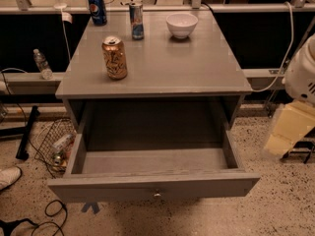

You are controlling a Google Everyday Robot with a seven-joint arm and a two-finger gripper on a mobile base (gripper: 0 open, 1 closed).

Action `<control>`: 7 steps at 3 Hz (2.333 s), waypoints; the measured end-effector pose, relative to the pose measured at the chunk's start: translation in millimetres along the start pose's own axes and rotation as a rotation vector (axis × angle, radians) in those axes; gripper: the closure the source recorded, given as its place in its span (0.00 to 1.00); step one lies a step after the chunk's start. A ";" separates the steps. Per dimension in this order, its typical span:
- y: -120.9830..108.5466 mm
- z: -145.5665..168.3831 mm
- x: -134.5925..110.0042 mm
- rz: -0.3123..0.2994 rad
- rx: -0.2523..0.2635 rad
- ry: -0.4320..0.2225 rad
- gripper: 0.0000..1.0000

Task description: Close top drawer

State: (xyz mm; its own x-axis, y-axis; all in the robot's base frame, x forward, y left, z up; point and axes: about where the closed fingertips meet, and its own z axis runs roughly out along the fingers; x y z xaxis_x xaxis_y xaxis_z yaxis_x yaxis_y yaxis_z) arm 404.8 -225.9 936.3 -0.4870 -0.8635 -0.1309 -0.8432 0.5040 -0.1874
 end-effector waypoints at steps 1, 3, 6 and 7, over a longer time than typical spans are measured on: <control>10.1 24.4 17.0 0.081 -0.053 0.055 0.00; 36.4 69.0 39.2 0.207 -0.109 0.185 0.00; 47.9 90.9 45.6 0.271 -0.145 0.215 0.00; 57.6 117.5 44.3 0.321 -0.215 0.226 0.00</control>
Offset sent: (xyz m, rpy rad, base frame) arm -0.0368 -0.0176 -0.0868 -0.0631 0.2292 -0.2491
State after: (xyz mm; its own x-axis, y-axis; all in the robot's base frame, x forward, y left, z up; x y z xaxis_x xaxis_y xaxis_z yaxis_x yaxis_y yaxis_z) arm 361.4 -232.9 805.3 -0.7490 -0.6587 0.0715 -0.6578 0.7522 0.0381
